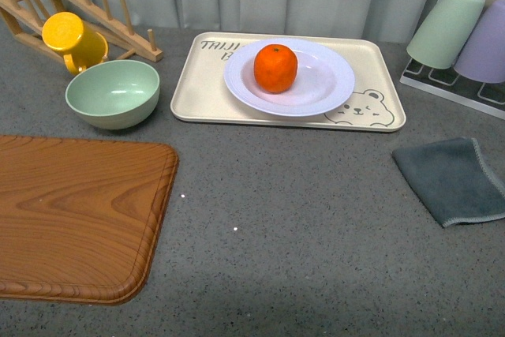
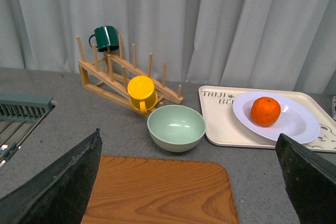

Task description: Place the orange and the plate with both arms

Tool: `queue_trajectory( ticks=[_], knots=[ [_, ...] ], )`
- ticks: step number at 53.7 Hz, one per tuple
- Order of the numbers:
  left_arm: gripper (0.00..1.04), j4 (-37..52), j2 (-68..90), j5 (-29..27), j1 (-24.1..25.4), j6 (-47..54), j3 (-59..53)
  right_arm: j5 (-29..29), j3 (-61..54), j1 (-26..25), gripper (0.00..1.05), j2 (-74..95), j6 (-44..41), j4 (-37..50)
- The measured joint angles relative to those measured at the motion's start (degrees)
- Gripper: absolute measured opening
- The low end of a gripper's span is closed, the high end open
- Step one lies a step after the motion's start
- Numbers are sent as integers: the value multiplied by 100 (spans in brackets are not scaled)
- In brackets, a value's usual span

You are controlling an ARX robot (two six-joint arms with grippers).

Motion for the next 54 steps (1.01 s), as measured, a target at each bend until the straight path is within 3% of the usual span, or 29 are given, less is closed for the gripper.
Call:
queue_trajectory(
  ticks=[5,10,17,20,46,48,54],
  knots=[
    [98,0,0,0,0,0,0,0,0,0,1,-118,0,-118],
    [98,0,0,-4,0,0,0,-11,4,0,1,-885,-2,-1082],
    [98,0,-2,0,0,0,0,-11,4,0,1,-1106,-9,-1143],
    [98,0,-2,0,0,0,0,-11,4,0,14,-1106,-13,-1143],
    [98,0,-2,0,0,0,0,-11,4,0,94,-1113,-13,-1147],
    [98,0,-2,0,0,0,0,-11,4,0,98,-1113,-9,-1147],
    [98,0,-2,0,0,0,0,-11,4,0,96,-1113,-13,-1147]
  ],
)
